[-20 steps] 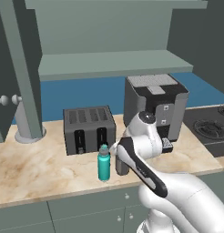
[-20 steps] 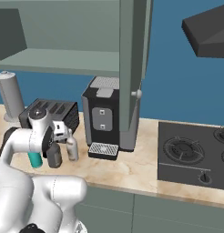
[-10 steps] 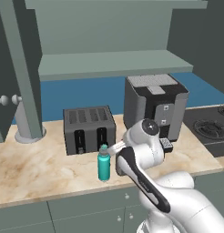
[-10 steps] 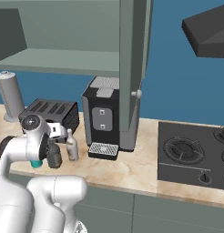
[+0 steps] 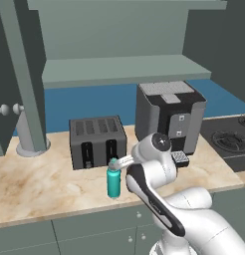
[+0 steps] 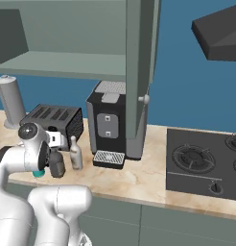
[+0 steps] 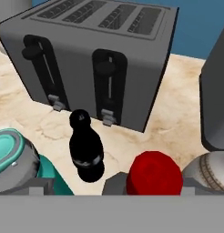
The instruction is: Sort all alcoholic drinks to one cabinet, and non-alcoholic drinks to the other.
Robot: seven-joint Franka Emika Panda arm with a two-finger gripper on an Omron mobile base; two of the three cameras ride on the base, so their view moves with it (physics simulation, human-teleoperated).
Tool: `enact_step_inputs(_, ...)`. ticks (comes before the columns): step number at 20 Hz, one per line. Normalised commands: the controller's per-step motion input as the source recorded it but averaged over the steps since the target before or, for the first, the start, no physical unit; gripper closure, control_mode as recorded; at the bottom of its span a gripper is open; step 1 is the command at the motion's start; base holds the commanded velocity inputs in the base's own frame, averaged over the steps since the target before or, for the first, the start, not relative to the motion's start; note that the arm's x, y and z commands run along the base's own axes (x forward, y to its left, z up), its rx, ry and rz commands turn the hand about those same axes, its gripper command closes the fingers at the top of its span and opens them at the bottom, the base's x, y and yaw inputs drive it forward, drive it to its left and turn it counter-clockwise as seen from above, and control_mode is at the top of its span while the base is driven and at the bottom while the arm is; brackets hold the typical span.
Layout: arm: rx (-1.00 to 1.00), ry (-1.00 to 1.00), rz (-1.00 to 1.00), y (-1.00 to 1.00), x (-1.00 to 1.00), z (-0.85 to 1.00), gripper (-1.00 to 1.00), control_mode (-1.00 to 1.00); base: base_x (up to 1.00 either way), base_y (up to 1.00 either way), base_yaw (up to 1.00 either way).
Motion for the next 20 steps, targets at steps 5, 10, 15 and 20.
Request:
enact_step_inputs(5,0.08,0.0,-0.07,-0.15,0.0,-0.44,-1.0,-1.0,0.0,0.0,0.0)
enact_step_inputs(10,0.05,0.0,-0.05,-0.09,0.02,-0.22,1.0,-1.0,0.0,0.0,0.0)
enact_step_inputs(15,0.0,0.0,0.0,-0.04,0.04,0.0,1.0,-1.0,0.0,0.0,0.0)
enact_step_inputs(20,-0.03,0.0,0.0,-0.01,0.0,-0.02,1.0,-1.0,0.0,0.0,0.0)
